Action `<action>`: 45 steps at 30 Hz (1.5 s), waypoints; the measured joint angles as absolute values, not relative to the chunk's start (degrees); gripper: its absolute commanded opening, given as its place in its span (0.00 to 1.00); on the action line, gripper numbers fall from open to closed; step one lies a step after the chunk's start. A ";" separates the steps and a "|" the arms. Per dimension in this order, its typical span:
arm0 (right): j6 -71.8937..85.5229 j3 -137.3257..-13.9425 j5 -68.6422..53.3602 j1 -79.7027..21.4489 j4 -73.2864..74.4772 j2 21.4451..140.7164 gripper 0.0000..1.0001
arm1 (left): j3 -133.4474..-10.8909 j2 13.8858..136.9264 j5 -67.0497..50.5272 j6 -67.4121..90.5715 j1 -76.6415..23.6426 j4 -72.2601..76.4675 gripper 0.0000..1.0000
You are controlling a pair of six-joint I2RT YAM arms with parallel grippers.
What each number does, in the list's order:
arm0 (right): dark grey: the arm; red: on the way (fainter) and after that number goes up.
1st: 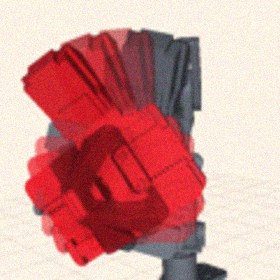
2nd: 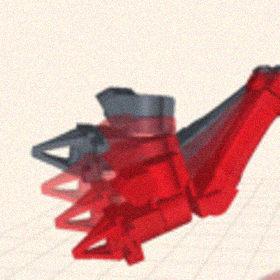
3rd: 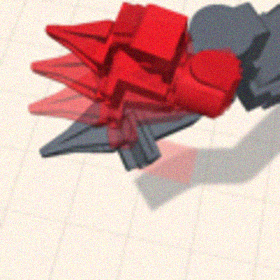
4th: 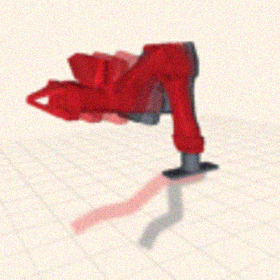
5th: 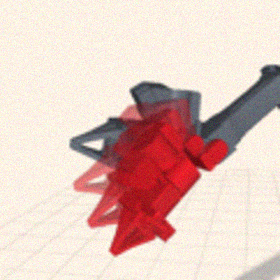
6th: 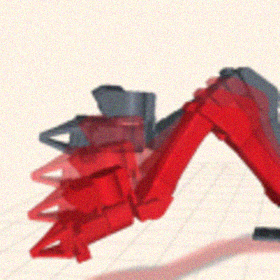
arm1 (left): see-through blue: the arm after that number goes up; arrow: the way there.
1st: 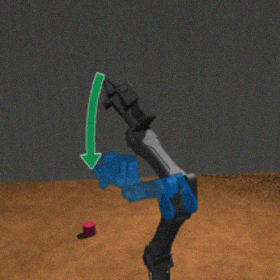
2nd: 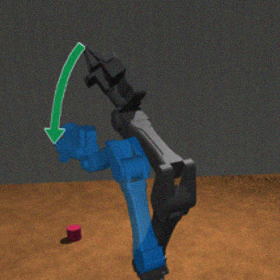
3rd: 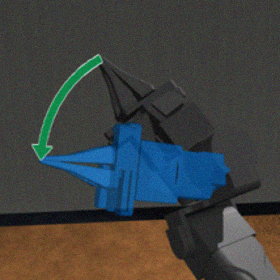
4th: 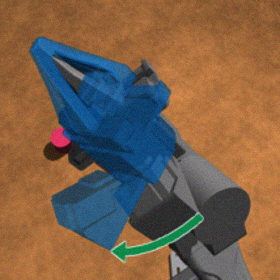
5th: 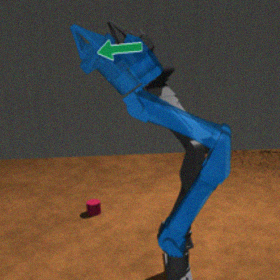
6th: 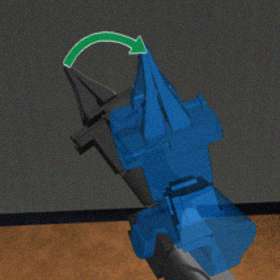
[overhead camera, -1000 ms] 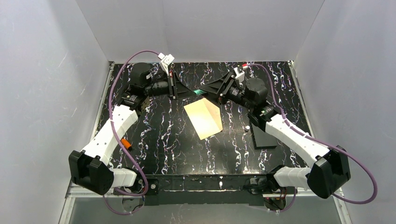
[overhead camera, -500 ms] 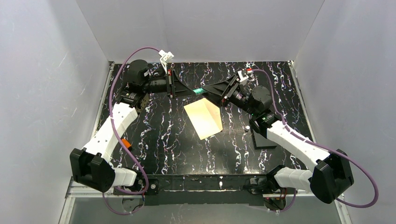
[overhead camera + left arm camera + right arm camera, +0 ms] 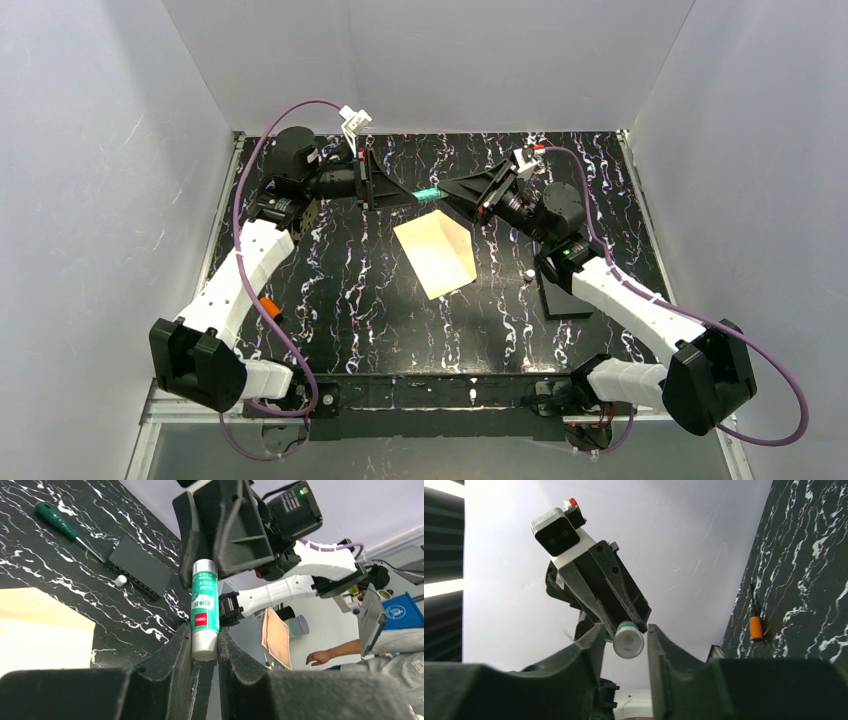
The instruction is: Place the letter into the envelope and seal it
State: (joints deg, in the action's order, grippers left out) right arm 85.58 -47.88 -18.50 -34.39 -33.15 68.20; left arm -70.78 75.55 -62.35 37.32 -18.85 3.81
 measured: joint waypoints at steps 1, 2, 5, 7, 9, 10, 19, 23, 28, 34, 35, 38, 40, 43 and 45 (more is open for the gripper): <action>85.49 -47.90 -18.81 -34.35 -33.15 68.20 0.54 | -70.78 75.55 -61.93 37.32 -18.85 3.79 0.00; 85.27 -47.97 -19.14 -34.33 -33.15 68.20 0.55 | -70.78 75.59 -61.63 37.32 -18.83 3.79 0.00; 84.73 -48.23 -19.94 -34.20 -33.15 68.20 0.46 | -70.78 75.70 -60.38 37.32 -18.63 3.66 0.00; 84.27 -48.27 -20.23 -34.17 -33.17 68.20 0.28 | -70.78 75.70 -59.75 37.34 -18.46 3.55 0.00; 83.74 -48.27 -20.45 -34.11 -32.71 68.20 0.13 | -71.00 75.70 -59.42 37.69 -18.44 3.70 0.00; 83.70 -48.27 -20.64 -34.06 -32.47 68.23 0.08 | -71.13 75.70 -59.31 37.89 -18.44 3.88 0.00; 80.84 -51.16 -21.98 -33.71 -30.15 68.23 0.54 | -71.13 75.72 -58.54 38.59 -18.11 3.79 0.00; 80.75 -51.24 -22.50 -33.69 -29.23 68.29 0.74 | -71.02 75.72 -58.48 38.54 -18.11 3.77 0.00; 80.12 -51.33 -22.24 -33.52 -26.48 68.29 0.70 | -71.02 75.72 -58.54 38.41 -18.11 3.77 0.00; 79.96 -52.75 -22.26 -33.45 -26.35 70.17 0.55 | -71.02 75.70 -59.70 38.15 -18.11 3.79 0.00; 79.96 -52.97 -22.26 -33.45 -26.50 70.52 0.51 | -71.02 75.70 -59.99 38.09 -18.11 3.79 0.00; 80.09 -53.30 -22.28 -33.45 -26.76 71.44 0.38 | -71.02 75.70 -60.71 37.91 -18.11 3.79 0.00; 80.51 -53.45 -22.52 -33.45 -27.09 71.70 0.24 | -71.00 75.70 -60.77 37.69 -18.11 3.57 0.00; 80.95 -53.65 -22.63 -33.45 -27.62 71.72 0.01 | -70.98 75.68 -60.99 37.54 -18.09 3.44 0.08; 80.64 -53.69 -22.76 -33.45 -27.55 71.72 0.01 | -70.98 75.68 -60.90 37.56 -18.09 3.40 0.37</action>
